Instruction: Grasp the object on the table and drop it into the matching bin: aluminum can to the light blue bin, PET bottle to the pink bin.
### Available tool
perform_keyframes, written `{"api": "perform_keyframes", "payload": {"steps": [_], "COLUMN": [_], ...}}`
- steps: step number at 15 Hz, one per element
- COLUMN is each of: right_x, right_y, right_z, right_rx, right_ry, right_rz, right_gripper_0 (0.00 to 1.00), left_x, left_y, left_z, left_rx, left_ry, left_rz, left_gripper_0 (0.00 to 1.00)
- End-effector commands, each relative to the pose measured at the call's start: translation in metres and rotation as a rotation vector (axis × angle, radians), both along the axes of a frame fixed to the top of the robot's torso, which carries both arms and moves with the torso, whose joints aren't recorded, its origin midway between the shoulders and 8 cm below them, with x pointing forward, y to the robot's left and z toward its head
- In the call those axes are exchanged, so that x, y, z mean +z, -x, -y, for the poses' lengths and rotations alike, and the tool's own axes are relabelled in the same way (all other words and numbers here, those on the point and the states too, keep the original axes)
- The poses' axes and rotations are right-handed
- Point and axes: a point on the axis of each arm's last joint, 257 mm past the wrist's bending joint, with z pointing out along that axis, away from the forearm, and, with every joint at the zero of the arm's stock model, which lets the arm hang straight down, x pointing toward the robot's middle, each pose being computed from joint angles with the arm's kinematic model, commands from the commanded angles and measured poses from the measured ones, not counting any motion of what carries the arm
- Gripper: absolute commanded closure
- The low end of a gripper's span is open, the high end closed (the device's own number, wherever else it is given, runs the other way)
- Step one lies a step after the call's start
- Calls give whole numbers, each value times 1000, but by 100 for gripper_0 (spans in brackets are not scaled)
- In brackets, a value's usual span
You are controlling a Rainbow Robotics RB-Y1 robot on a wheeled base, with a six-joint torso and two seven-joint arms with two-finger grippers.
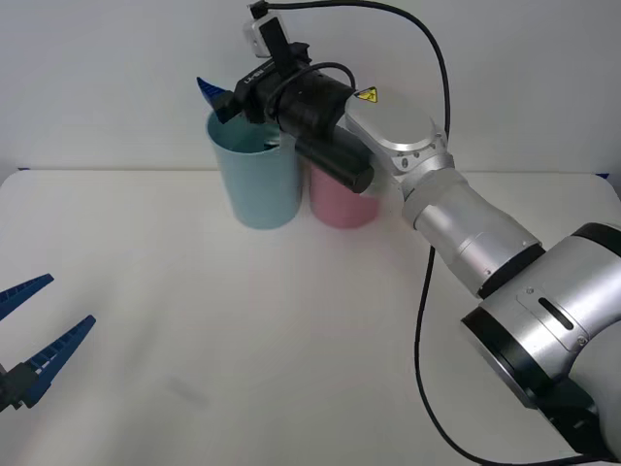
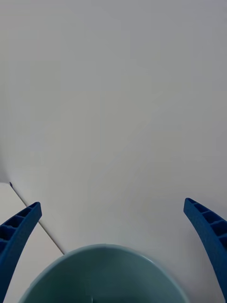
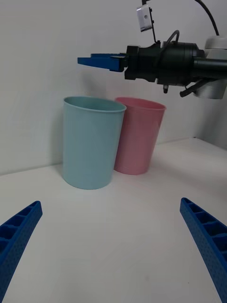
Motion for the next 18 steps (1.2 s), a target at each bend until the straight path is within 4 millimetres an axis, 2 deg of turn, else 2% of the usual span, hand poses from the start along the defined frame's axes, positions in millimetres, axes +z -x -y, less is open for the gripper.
{"api": "perform_keyframes", "payload": {"steps": [1, 5, 7, 10, 14, 18], "right_x": [-3, 1, 1, -8, -20, -35], "right_y": [-1, 2, 10, 26, 59, 99], "right_z": [8, 29, 44, 65, 112, 171], "right_rx": [9, 14, 19, 56, 97, 141], "right_ry": [-4, -15, -31, -21, -6, 36], "right_rz": [-6, 18, 40, 58, 86, 96], "right_gripper_0": [0, 0, 0, 0, 0, 0], "left_x": [0, 0, 0, 0, 0, 0], "left_y": [0, 0, 0, 0, 0, 0], "left_z": [0, 0, 0, 0, 0, 0], "left_rx": [0, 0, 0, 0, 0, 0], "left_ry": [0, 0, 0, 0, 0, 0], "left_rz": [0, 0, 0, 0, 0, 0], "left_gripper_0": [0, 0, 0, 0, 0, 0]}}
